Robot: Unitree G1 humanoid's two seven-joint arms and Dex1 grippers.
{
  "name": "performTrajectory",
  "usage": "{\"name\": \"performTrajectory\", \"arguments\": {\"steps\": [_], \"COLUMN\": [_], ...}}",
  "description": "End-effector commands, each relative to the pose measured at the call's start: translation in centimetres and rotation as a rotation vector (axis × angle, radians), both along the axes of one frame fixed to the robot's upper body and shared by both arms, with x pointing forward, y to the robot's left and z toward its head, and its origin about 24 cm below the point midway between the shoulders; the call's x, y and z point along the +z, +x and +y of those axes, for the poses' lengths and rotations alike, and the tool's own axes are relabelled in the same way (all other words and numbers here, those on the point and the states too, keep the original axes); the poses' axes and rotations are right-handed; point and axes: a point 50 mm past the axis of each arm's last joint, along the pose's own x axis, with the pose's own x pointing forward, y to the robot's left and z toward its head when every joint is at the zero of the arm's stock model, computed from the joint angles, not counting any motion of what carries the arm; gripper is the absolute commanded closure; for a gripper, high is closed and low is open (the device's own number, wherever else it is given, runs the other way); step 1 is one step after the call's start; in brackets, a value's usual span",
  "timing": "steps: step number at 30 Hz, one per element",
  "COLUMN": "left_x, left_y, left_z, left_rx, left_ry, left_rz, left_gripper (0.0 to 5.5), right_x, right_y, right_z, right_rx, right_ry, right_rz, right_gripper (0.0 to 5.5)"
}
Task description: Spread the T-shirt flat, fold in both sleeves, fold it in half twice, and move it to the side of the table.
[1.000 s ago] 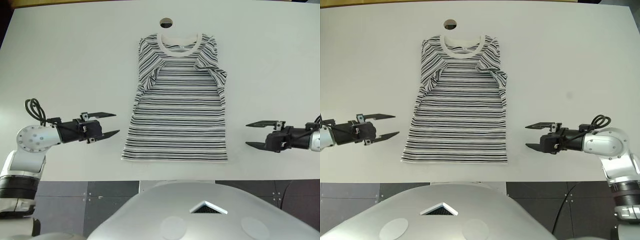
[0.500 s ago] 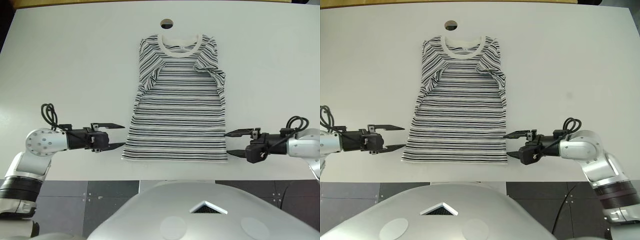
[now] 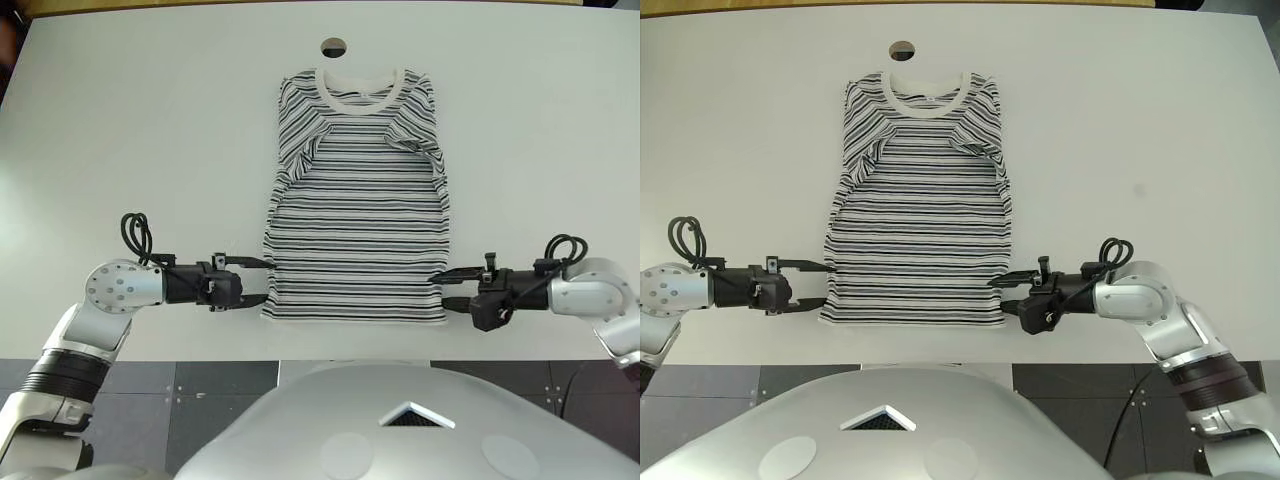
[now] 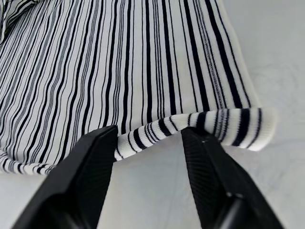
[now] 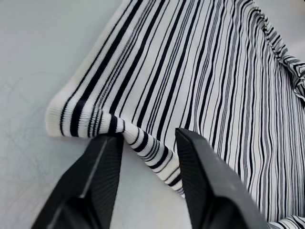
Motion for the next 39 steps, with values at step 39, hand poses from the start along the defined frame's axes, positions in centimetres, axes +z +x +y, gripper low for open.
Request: {"name": "performTrajectory", "arguments": {"steps": [39], "left_x": [2.4], "left_y": [-4.6], "left_z": [-0.6], "left_rx": [-0.047], "left_ry": [-0.190], "left_rz": [0.311], "left_gripper": [5.32], "right_x": [0.5], "right_y": [-2.6], "right_z": [-2.4], "right_rx": [-0.098], "right_ry": [0.026], "right_rz": [0.403], "right_gripper": [5.40]}}
